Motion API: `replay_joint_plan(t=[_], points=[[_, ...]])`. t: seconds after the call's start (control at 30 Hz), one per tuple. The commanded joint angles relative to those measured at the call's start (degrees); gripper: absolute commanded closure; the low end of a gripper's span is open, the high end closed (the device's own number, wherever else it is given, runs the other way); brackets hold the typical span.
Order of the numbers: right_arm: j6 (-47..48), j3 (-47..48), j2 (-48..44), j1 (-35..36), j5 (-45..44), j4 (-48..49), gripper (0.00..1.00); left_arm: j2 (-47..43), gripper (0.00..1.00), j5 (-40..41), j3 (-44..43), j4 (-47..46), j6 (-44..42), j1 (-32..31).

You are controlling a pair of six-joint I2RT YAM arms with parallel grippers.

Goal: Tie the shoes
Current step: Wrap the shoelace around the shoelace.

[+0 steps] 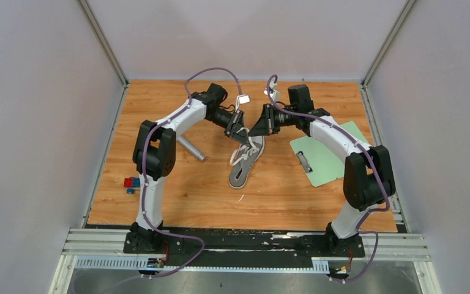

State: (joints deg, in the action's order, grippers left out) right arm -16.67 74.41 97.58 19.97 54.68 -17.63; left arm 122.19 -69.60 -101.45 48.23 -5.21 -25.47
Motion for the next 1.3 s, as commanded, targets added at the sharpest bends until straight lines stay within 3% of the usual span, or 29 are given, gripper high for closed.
replay_joint_plan(t=[0.0, 0.37, 0.47, 0.6, 0.77, 0.9, 1.27], points=[[-9.9, -0.8, 2.5, -0.8, 0.2, 5.3, 1.00, 1.2, 0.74, -7.9, 2.3, -6.0, 6.6, -0.1], [-14.8, -1.8, 6.8, -1.0, -2.6, 5.4, 1.00, 5.1, 0.59, -11.2, 2.7, -8.0, 6.4, -0.1], [-15.6, -1.0, 7.5, -1.2, -3.1, 5.2, 1.00, 5.1, 0.52, -9.7, 4.3, -12.9, 10.6, 0.0], [-17.9, -0.2, 8.1, -1.2, -7.8, 3.6, 1.00, 4.4, 0.49, -8.2, 7.4, -22.1, 18.6, -0.1], [-21.1, 0.8, 8.2, -1.2, -13.2, 0.7, 1.00, 1.5, 0.49, -1.2, 10.4, -26.1, 23.1, 0.0], [-21.2, 0.0, 7.2, -1.2, -13.7, 0.0, 1.00, -2.6, 0.48, -0.1, 18.6, -40.7, 32.1, 0.3], [-22.8, -1.7, 7.4, 0.1, -11.3, 1.7, 1.00, -4.4, 0.46, -0.3, 20.5, -46.1, 32.8, 0.4]])
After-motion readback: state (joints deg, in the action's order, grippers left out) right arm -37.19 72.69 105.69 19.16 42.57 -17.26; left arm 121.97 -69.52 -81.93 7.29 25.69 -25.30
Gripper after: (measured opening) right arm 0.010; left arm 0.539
